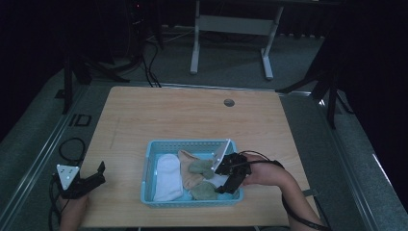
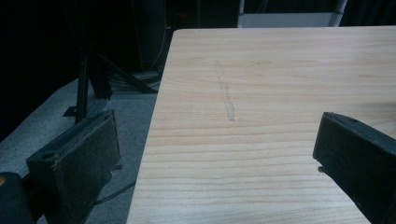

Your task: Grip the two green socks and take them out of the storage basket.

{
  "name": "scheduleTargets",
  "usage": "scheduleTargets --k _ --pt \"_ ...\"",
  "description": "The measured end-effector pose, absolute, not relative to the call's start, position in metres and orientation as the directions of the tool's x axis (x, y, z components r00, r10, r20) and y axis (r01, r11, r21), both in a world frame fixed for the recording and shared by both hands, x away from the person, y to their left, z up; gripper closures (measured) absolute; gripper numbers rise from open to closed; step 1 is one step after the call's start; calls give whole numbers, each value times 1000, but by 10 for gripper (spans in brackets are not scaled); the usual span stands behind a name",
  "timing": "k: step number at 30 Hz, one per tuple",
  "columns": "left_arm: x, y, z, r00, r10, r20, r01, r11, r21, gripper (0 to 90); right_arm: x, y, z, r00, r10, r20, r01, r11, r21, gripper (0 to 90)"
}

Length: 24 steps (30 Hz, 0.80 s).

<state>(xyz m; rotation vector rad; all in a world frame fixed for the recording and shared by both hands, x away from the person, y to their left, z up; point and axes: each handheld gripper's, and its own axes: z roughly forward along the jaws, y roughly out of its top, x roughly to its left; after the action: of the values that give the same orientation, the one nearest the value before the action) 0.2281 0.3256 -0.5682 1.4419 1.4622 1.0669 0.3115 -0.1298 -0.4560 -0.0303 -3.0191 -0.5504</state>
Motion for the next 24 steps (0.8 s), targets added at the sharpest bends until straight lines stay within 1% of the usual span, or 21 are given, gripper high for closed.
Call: scheduleTargets --k 4,8,18,20,23,24 --pt "228 326 -568 -26 999 18 321 -9 947 4 311 -122 -468 -997 -9 77 15 952 305 461" --pt "228 326 -568 -25 1000 18 322 -9 947 4 312 -116 -479 -995 -5 103 25 956 291 472" --pt "228 325 -568 -26 999 20 319 -11 948 4 316 -106 -492 -995 -4 100 24 961 275 490" --pt "228 325 -568 -26 999 20 319 -11 948 4 317 -104 -493 -995 0 101 27 963 269 506" --pt "228 325 -568 -26 999 21 319 -12 948 3 316 -101 -494 -996 -4 91 21 962 272 600" --pt "228 325 -568 -26 999 21 319 -12 948 3 316 -100 -494 -997 -12 80 10 962 274 653"
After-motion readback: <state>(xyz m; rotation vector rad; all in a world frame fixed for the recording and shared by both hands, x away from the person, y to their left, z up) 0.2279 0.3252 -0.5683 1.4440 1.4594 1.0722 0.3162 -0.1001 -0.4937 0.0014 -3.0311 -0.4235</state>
